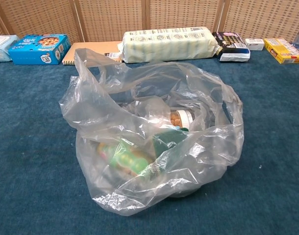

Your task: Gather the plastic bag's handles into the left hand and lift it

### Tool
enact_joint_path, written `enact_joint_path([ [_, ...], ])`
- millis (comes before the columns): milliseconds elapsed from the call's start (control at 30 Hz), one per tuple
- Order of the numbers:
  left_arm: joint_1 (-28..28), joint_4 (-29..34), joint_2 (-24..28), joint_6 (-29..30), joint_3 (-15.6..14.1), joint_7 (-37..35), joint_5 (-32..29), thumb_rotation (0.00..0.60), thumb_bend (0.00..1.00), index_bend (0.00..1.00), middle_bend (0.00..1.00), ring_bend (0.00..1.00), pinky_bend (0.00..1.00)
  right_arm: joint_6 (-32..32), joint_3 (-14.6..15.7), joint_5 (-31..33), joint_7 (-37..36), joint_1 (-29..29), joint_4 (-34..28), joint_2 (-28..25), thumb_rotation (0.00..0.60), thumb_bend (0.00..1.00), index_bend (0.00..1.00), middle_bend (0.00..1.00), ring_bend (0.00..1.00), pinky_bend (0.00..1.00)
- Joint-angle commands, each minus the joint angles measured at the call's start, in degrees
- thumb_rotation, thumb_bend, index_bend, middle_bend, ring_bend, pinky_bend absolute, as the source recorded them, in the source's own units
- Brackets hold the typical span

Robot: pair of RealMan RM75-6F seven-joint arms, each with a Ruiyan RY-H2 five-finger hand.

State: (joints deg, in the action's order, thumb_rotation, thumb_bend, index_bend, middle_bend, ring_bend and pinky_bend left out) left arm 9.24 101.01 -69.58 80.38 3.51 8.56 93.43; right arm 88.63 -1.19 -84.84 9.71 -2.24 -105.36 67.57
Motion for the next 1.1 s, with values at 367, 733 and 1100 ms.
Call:
enact_joint_path([
  [367, 9.9, 4.6, -3.1, -12.8, 3.6, 7.2, -8.8, 0.0, 0.09, 0.42, 0.37, 0.34, 0.24, 0.6, -0.2, 0.8, -1.0, -0.8, 0.5, -0.2, 0.6, 0.17, 0.2, 0.22, 0.16, 0.11],
  [733, 16.1, 5.3, -8.2, -19.5, 4.7, 13.6, -16.0, 0.0, 0.09, 0.42, 0.37, 0.34, 0.24, 1.7, -0.4, 0.5, -2.5, -1.5, 1.4, -0.1, 0.6, 0.17, 0.2, 0.22, 0.17, 0.11],
  [1100, 20.0, 7.0, -11.6, -22.5, 6.2, 9.5, -19.5, 0.0, 0.08, 0.38, 0.37, 0.35, 0.26, 2.5, -0.3, 0.2, -4.4, -2.3, 2.5, -0.3, 0.6, 0.17, 0.2, 0.22, 0.17, 0.11],
])
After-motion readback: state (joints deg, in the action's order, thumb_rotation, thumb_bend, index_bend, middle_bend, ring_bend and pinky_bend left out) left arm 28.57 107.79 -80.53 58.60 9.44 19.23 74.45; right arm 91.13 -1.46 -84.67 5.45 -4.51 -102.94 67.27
